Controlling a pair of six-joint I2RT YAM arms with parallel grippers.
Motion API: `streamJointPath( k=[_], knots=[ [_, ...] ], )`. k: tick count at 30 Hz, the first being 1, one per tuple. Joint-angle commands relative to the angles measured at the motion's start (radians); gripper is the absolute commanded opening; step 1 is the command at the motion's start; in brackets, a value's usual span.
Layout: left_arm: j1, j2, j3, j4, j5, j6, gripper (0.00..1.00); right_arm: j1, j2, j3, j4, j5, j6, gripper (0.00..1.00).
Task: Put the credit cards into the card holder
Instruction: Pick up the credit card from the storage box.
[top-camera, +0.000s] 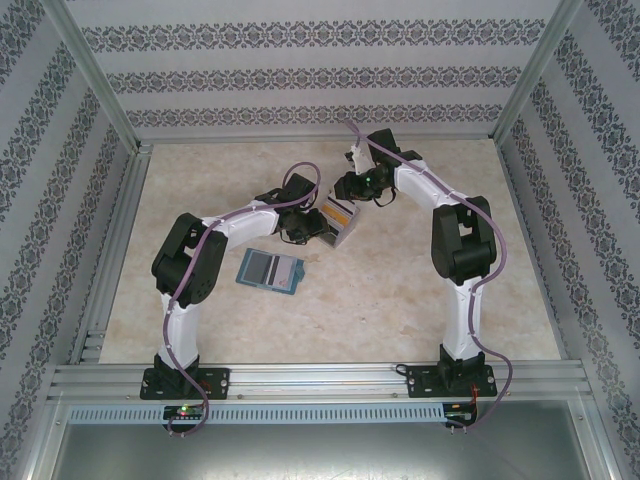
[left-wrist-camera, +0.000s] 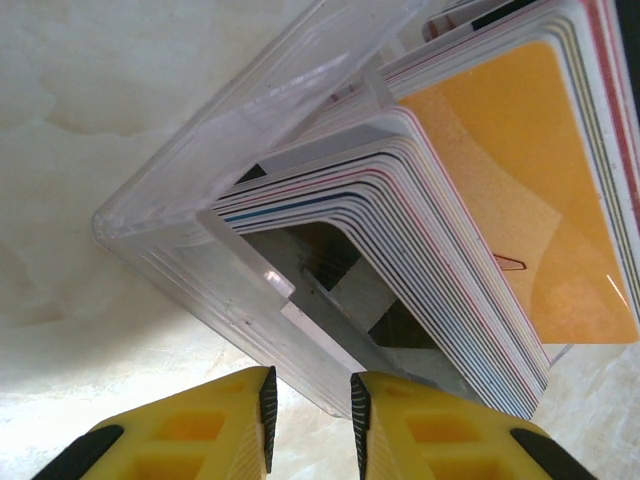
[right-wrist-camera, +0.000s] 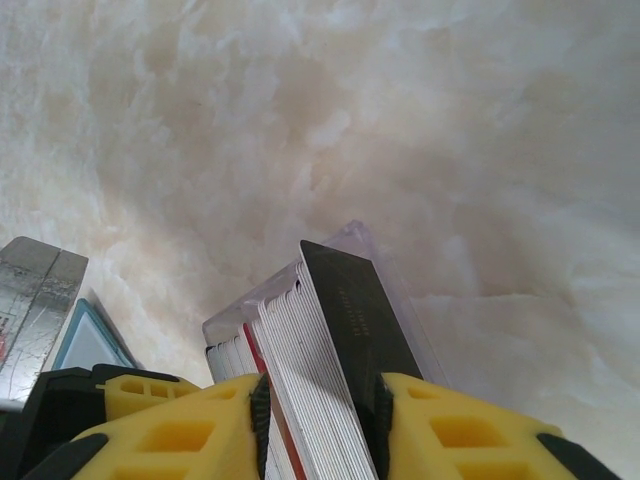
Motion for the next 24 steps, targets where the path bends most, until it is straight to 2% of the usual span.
streamJointPath(
  k=[1, 16, 24],
  knots=[
    [0.001, 0.039, 0.02, 0.017, -0.005, -0.007, 0.3, 0.01, -0.026, -0.004, -0.039, -0.005, -0.018, 0.33],
    [0.004, 0.03, 0.008, 0.026, -0.003, -0.009, 0.3, 0.014, -0.017, 0.007, -0.064, 0.056, -0.047, 0.13],
    [0.007, 0.02, 0.012, 0.018, -0.002, -0.008, 0.3, 0.011, -0.05, 0.019, -0.074, 0.069, -0.052, 0.08]
  ],
)
